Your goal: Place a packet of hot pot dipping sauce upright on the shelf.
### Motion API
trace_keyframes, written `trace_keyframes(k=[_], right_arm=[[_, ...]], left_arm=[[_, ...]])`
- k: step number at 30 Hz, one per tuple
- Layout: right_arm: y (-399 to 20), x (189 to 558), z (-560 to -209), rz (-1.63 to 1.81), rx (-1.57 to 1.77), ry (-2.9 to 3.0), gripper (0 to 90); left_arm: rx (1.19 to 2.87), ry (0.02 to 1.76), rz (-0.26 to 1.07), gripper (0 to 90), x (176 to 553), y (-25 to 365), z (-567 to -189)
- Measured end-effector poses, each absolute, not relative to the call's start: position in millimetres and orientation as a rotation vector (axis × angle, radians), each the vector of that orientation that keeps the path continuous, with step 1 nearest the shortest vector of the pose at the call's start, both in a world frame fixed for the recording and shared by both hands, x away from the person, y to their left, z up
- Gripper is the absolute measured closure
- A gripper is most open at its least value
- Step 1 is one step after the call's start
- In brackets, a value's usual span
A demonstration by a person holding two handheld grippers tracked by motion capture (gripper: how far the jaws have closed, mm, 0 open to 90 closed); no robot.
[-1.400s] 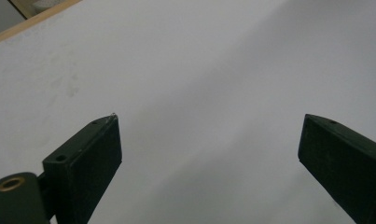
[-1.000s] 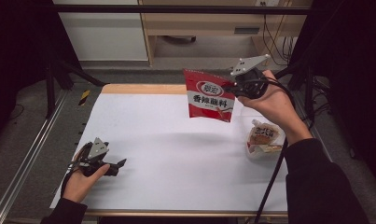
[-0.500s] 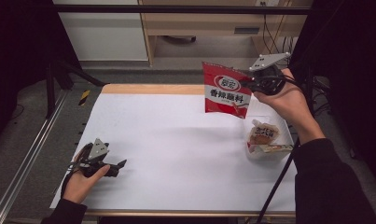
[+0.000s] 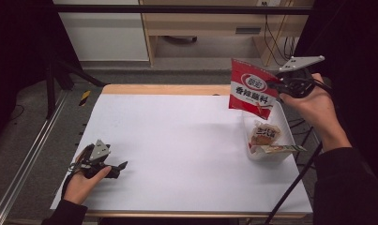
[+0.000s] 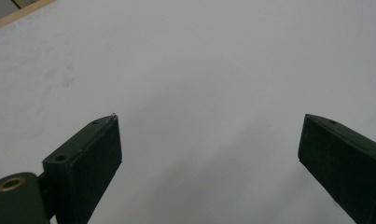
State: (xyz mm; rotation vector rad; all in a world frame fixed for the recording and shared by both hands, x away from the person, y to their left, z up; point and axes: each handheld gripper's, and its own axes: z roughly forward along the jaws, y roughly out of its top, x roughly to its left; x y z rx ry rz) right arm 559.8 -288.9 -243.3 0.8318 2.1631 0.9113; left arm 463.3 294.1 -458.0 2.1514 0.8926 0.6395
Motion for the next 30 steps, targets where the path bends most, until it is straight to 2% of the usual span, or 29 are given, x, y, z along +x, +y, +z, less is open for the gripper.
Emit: trace_keyframes(k=[13,30], right_arm=[[-333.5,546.3,-251.7,0.896,0.928,2.111,90.0],[-338.9,565.3,-297.5,0.887,1.015,2.136,90.0]], left_arm=[[2.165,0.883,0.628,5.9,463.3,292.7,-459.1],[2.182,0.887,0.617,5.9,464.6,293.2,-461.5]])
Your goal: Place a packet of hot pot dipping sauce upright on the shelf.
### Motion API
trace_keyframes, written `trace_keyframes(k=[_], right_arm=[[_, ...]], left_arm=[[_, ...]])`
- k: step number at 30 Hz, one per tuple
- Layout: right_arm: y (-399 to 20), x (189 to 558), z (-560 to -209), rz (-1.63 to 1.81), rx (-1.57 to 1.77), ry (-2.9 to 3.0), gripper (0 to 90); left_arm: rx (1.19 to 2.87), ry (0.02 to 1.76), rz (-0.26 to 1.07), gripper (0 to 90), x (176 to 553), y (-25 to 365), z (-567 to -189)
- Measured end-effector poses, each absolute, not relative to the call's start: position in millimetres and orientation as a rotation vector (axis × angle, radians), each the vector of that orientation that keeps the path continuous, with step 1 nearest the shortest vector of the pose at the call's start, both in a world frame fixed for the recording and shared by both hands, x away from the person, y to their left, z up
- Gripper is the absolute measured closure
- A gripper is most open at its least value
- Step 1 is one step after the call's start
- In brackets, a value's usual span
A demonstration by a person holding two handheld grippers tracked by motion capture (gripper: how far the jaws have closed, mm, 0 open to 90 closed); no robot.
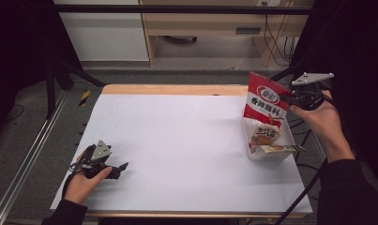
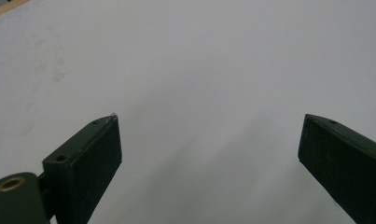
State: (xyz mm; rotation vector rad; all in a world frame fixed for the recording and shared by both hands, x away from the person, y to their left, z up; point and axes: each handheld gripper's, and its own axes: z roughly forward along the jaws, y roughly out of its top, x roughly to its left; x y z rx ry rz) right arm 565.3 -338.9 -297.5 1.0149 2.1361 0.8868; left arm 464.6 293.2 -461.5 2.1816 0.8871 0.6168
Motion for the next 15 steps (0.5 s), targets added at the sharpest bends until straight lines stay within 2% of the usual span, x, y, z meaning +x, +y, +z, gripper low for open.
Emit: trace_keyframes(k=[15], right_arm=[[-350.8,564.0,-323.6,0.920,1.100,2.125,89.5]], left_arm=[[2.181,0.894,0.617,5.3,465.0,292.7,-461.8]])
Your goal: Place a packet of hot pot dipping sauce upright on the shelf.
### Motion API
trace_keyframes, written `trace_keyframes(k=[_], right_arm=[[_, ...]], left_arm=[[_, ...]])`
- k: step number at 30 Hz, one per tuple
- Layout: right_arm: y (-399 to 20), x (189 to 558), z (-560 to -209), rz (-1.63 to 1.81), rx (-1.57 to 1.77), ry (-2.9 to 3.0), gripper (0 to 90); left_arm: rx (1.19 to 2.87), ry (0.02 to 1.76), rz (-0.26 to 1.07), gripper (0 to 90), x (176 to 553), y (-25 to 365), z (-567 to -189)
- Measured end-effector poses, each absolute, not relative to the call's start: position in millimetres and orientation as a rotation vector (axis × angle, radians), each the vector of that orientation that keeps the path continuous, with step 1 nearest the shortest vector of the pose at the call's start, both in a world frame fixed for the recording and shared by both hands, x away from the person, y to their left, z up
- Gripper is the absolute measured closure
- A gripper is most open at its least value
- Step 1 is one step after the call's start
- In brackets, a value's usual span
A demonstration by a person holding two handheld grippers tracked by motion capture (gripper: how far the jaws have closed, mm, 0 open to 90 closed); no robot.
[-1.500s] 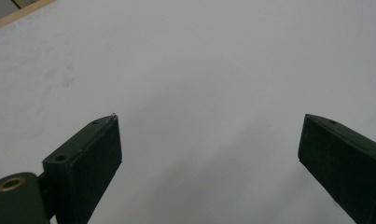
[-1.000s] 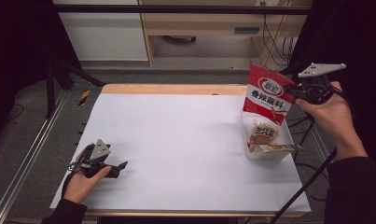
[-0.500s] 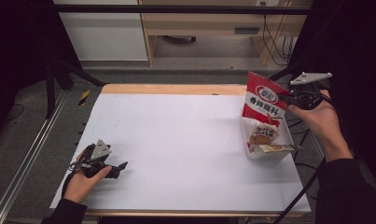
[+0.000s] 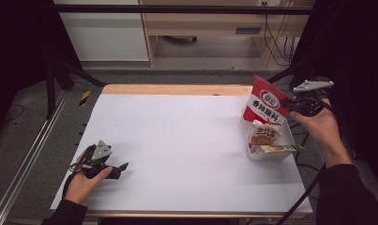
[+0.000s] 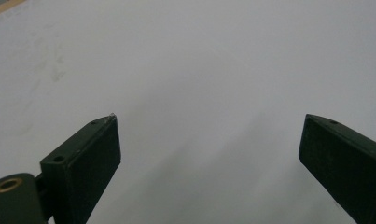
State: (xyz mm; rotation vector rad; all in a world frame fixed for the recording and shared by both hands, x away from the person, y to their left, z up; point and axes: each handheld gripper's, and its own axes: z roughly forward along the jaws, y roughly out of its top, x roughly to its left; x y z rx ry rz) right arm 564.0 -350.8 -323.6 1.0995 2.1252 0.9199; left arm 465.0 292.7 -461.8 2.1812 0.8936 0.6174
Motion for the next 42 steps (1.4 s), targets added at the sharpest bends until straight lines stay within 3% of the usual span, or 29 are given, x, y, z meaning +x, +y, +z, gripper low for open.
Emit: trace_keyframes(k=[12,14,20,24,28,42], right_arm=[[-356.7,557.5,-327.6,0.918,1.131,2.116,85.0],[-356.5,557.3,-327.4,0.921,1.138,2.116,79.0],[-349.6,552.2,-316.9,0.917,1.101,2.070,47.6],[-339.4,543.7,-300.9,0.925,1.067,2.017,32.8],[-325.6,532.0,-282.9,0.968,1.019,1.977,25.1],[-255.8,497.1,-260.9,1.045,0.879,2.069,14.3]], left_arm=[[2.178,0.893,0.623,5.4,464.3,293.2,-461.2],[2.178,0.894,0.623,5.5,464.3,293.6,-460.9],[2.176,0.895,0.627,5.5,464.5,293.9,-460.7],[2.179,0.891,0.625,5.5,464.3,293.4,-460.8],[2.175,0.894,0.629,5.5,464.1,293.9,-460.2],[2.181,0.892,0.623,5.4,464.0,293.8,-460.6]])
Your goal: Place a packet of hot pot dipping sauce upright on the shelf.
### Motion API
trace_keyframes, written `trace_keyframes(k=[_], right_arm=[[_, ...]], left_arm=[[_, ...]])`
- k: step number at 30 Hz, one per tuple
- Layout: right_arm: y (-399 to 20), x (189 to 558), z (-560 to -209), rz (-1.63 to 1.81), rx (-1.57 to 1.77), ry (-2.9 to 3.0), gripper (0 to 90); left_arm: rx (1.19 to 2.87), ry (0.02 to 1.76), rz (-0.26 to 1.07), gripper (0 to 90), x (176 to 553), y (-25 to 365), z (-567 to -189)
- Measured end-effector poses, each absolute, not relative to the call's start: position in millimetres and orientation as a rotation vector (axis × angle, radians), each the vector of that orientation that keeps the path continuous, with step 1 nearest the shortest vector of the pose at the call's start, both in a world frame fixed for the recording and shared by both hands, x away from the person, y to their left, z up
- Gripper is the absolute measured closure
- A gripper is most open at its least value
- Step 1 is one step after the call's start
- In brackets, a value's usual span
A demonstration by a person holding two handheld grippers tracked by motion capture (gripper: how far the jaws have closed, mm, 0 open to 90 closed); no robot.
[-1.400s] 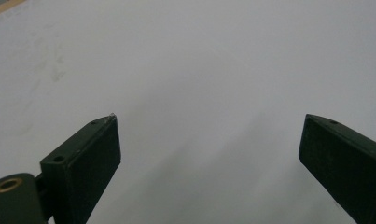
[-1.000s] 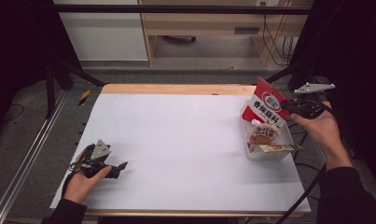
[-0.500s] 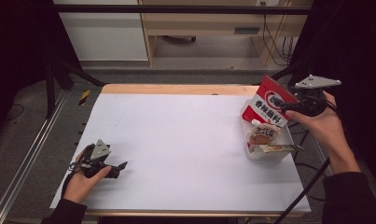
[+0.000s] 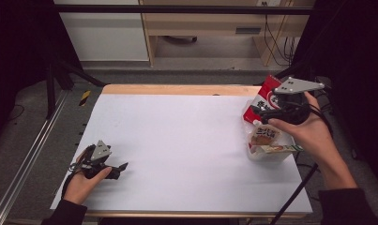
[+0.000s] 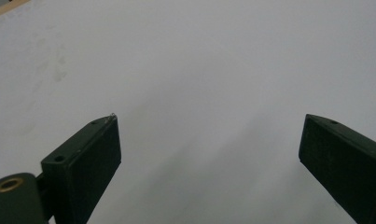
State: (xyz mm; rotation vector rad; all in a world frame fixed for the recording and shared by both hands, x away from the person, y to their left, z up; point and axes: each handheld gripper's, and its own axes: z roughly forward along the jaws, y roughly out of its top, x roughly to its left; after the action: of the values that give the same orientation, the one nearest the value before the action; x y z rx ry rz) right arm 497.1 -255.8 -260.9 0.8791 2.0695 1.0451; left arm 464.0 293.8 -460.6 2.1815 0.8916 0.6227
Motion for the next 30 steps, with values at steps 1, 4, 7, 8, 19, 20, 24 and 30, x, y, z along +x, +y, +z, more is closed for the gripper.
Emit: trace_keyframes(k=[1,4,7,8,19,20,24,30], right_arm=[[-250.3,495.2,-260.8,1.043,0.860,2.070,14.5],[-237.0,491.1,-260.1,1.062,0.837,2.073,12.6],[-226.6,489.8,-261.2,1.062,0.831,2.086,9.1],[-223.3,489.5,-261.8,1.063,0.835,2.092,7.9],[-200.2,481.5,-272.1,1.098,0.825,2.136,6.7],[-197.7,479.1,-273.2,1.108,0.823,2.140,6.6],[-190.2,470.9,-276.6,1.157,0.824,2.144,6.6],[-179.4,457.5,-286.8,1.164,0.815,2.167,6.7]], left_arm=[[2.181,0.891,0.624,5.4,464.0,293.9,-460.5],[2.179,0.893,0.623,5.3,463.8,294.2,-460.5],[2.178,0.894,0.621,5.2,463.8,294.4,-460.3],[2.179,0.894,0.620,5.2,463.8,294.5,-460.3],[2.174,0.899,0.617,4.7,464.0,295.4,-460.4],[2.173,0.899,0.617,4.7,464.0,295.4,-460.4],[2.174,0.898,0.618,4.7,463.8,295.3,-460.4],[2.173,0.899,0.618,4.7,463.8,295.9,-460.3]])
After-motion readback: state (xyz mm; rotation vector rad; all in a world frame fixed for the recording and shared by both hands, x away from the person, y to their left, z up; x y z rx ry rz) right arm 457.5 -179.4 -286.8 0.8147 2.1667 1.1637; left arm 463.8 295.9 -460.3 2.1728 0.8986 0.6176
